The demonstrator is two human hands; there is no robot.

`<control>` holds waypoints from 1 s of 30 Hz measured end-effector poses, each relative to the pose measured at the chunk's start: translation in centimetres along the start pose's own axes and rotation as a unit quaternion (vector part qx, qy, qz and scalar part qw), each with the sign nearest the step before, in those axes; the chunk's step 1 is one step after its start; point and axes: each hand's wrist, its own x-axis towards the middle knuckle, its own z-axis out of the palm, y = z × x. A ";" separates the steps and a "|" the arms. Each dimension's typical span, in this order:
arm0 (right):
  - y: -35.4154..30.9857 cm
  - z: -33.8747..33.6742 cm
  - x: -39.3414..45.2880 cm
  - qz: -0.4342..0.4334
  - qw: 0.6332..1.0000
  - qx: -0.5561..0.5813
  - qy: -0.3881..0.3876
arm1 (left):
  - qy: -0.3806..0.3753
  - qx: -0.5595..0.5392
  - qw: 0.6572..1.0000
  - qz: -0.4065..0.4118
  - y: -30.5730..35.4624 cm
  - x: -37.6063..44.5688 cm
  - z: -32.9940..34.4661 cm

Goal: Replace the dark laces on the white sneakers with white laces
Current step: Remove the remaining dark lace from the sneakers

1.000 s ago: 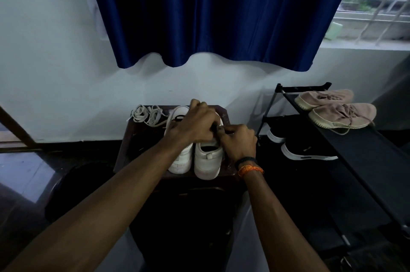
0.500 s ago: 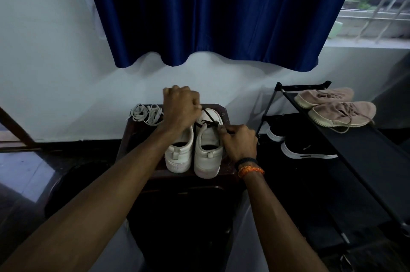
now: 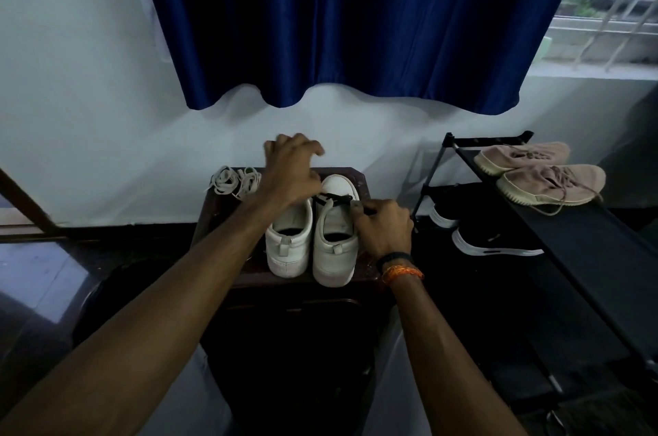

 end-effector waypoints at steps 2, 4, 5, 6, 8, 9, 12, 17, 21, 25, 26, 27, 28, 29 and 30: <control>0.0 0.1 0.1 -0.004 1.000 -0.004 0.005 | -0.045 -0.010 0.995 0.088 1.4 -0.1 0.8; 0.1 0.1 0.1 -0.002 1.000 0.000 0.002 | -0.091 0.011 0.985 0.143 2.3 -0.5 1.7; 0.1 0.2 0.1 0.001 1.000 0.002 0.000 | -0.103 0.023 0.982 0.157 2.6 -0.6 2.0; 0.2 0.3 0.2 0.005 1.000 0.003 0.000 | -0.106 0.034 0.980 0.166 2.8 -0.7 2.2; 0.2 0.3 0.2 0.012 1.000 0.002 -0.002 | -0.089 0.065 0.979 0.173 3.3 -0.8 2.7; 0.2 0.2 0.2 0.014 1.000 0.001 -0.003 | -0.079 0.079 0.979 0.169 3.5 -0.8 2.9; 0.2 0.2 0.2 0.015 1.000 -0.003 -0.008 | -0.068 0.111 0.982 0.141 3.6 -0.6 3.3; 0.0 0.2 0.2 0.007 1.000 -0.021 -0.015 | -0.016 0.082 0.992 0.098 3.3 -0.5 3.2; 0.2 0.3 0.2 0.003 1.000 -0.024 -0.008 | 0.026 0.075 0.996 0.043 1.9 0.6 1.4; -0.3 0.2 0.1 0.007 0.999 -0.031 -0.017 | -0.033 -0.038 0.996 0.069 1.2 1.1 0.2; -0.5 0.2 0.0 0.012 0.999 -0.030 -0.019 | -0.065 -0.042 0.993 0.089 1.6 0.9 0.3; -0.6 0.1 -0.1 0.019 0.999 -0.027 -0.020 | -0.090 -0.031 0.990 0.108 2.0 0.7 0.6; -0.6 0.0 -0.1 0.027 0.999 -0.023 -0.020 | -0.103 -0.012 0.987 0.122 2.4 0.5 1.1; -0.6 -0.1 -0.2 0.033 0.999 -0.018 -0.020 | -0.108 0.009 0.985 0.132 2.7 0.3 1.5; -0.6 -0.2 -0.2 0.037 0.999 -0.015 -0.020 | -0.105 0.027 0.984 0.139 3.0 0.2 1.9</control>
